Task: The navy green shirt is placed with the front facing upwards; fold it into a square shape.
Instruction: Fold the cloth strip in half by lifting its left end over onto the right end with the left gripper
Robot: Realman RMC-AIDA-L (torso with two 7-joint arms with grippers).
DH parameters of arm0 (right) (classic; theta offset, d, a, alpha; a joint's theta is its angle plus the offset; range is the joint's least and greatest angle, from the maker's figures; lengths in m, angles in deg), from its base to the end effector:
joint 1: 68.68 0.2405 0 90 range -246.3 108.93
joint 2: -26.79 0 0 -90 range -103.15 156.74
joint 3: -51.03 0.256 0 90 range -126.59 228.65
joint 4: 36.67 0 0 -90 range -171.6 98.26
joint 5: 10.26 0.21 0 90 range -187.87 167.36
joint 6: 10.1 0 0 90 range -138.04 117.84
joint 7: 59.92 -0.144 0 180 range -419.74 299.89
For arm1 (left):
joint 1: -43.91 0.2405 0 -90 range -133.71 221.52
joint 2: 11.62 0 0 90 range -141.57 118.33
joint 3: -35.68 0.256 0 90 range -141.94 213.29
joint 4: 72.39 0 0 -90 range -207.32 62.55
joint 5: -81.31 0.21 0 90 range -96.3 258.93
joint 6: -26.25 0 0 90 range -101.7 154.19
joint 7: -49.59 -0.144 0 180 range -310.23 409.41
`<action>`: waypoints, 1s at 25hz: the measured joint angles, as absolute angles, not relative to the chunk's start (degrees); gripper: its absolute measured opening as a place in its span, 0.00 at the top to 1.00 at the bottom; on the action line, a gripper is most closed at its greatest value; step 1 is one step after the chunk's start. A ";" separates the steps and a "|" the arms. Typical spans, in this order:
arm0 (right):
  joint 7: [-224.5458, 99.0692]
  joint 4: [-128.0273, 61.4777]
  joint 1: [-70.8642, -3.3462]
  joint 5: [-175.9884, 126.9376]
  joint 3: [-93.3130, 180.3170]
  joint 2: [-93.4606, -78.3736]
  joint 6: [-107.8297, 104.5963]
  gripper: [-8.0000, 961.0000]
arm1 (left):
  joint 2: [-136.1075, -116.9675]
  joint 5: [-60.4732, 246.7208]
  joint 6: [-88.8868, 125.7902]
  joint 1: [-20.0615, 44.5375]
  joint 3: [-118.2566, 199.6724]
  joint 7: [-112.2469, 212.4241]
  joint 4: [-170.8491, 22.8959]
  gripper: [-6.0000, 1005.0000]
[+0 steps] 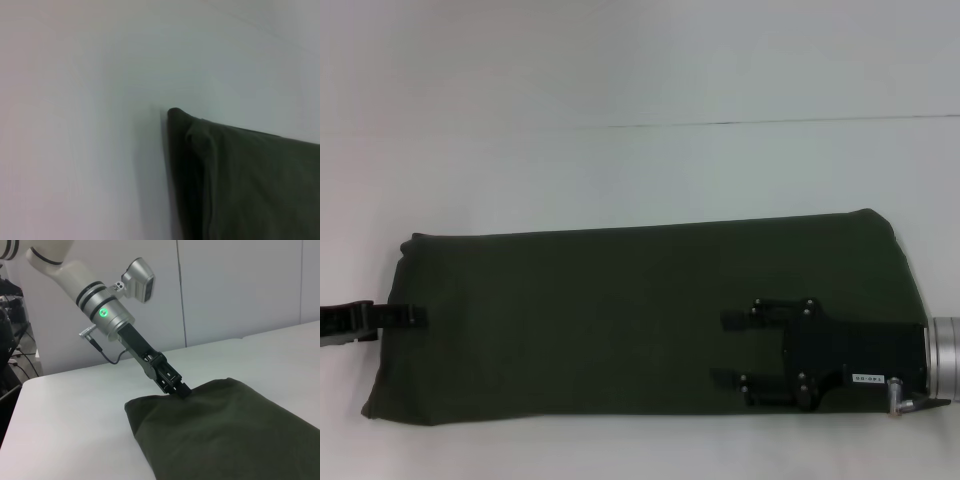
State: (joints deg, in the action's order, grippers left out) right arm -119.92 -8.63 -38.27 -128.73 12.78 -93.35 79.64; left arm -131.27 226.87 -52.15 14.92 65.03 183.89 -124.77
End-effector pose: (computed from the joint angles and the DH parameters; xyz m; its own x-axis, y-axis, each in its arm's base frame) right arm 0.2704 0.3016 -0.0393 0.8601 -0.1858 -0.4750 -0.2802 -0.9503 -0.1357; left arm -0.3414 0.3349 0.0517 0.2001 0.8799 0.4310 0.9628 -0.0950 -0.2529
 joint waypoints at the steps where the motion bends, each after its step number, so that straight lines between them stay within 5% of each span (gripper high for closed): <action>1: -119.92 -8.63 -38.28 -128.73 12.78 -93.35 79.64 0.23 | -131.33 226.87 -52.16 14.91 65.05 183.89 -124.76 0.12; 25: -119.95 -9.11 -38.36 -128.73 12.71 -93.32 79.45 0.23 | -131.50 226.32 -52.51 13.60 65.21 183.61 -121.82 0.13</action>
